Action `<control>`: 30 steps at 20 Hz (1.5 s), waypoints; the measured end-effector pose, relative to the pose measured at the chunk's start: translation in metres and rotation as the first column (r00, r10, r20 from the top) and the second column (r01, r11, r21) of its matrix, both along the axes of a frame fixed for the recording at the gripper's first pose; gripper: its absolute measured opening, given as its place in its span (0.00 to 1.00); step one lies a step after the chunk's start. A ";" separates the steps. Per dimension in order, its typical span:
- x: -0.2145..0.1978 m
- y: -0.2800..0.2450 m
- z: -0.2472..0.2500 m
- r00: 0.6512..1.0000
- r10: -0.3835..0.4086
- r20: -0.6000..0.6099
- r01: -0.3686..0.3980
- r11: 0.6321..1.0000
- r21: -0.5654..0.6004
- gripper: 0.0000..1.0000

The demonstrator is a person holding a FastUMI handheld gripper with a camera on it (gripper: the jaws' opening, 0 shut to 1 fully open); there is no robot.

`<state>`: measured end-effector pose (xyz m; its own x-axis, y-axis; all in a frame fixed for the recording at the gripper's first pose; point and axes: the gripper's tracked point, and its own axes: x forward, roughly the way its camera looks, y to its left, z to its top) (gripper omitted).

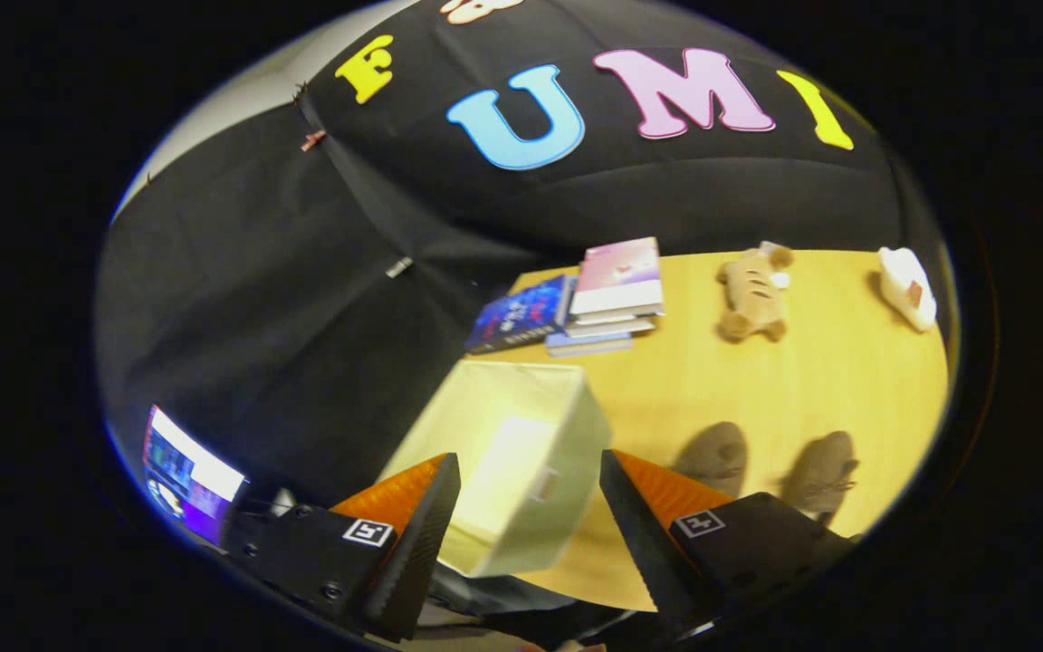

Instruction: Open the storage box then place both shoes into the box .Put the left shoe in first, then the right shoe, with the right side of both shoes facing outward in a uniform manner.

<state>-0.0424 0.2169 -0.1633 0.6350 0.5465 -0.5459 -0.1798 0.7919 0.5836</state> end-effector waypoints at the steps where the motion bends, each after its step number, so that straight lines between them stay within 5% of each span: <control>1: -0.005 -0.017 -0.020 1.000 -0.007 -0.030 0.005 0.997 -0.073 0.96; 7: -0.025 -0.063 -0.117 0.976 -0.080 -0.203 0.018 0.956 -0.292 0.95; 16: -0.008 -0.069 -0.208 0.917 -0.191 -0.349 0.067 0.939 -0.337 0.66; 18: -0.008 -0.073 -0.220 0.904 -0.204 -0.375 0.063 0.933 -0.354 0.57; 22: -0.011 -0.074 -0.232 0.872 -0.233 -0.430 0.082 0.937 -0.339 0.09; 30: -0.013 -0.073 -0.188 0.880 -0.241 -0.410 0.146 0.957 -0.250 0.05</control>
